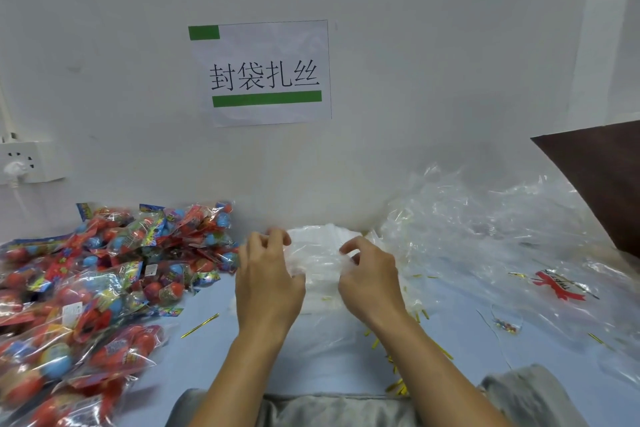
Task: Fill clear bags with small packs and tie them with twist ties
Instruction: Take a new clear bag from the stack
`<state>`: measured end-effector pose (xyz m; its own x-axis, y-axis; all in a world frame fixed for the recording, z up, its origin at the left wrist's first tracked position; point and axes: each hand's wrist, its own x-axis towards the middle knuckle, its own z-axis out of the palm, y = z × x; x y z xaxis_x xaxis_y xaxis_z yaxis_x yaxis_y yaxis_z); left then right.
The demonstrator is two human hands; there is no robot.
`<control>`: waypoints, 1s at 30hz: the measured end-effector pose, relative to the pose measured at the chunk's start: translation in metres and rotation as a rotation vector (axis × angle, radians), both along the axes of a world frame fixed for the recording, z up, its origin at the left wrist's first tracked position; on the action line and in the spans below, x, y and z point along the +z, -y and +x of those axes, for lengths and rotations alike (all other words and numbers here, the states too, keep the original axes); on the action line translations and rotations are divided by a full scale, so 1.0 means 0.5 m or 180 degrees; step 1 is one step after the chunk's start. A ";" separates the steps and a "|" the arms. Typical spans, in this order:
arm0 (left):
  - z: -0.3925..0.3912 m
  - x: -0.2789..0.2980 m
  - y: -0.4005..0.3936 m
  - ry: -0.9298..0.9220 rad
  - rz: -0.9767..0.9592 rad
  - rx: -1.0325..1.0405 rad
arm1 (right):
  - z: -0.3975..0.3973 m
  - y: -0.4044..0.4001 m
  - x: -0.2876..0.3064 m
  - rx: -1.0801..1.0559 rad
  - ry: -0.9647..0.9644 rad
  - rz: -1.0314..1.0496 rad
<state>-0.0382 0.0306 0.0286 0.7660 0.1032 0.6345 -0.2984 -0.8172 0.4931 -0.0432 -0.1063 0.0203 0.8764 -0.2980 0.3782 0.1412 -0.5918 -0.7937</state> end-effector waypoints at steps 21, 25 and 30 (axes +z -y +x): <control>-0.004 0.003 0.003 0.0229 0.0397 0.0357 | -0.006 0.004 0.004 -0.0198 -0.0131 -0.0066; -0.008 0.008 0.014 0.0192 0.0738 0.0259 | 0.000 -0.013 0.003 0.0026 0.0065 -0.0357; -0.014 0.019 0.005 0.0431 0.0309 0.0320 | 0.001 -0.005 0.002 -0.0409 -0.0060 -0.0530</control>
<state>-0.0454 0.0281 0.0380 0.6619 0.1081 0.7417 -0.2711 -0.8880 0.3714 -0.0426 -0.1038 0.0215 0.8426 -0.3427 0.4154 0.0420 -0.7272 -0.6851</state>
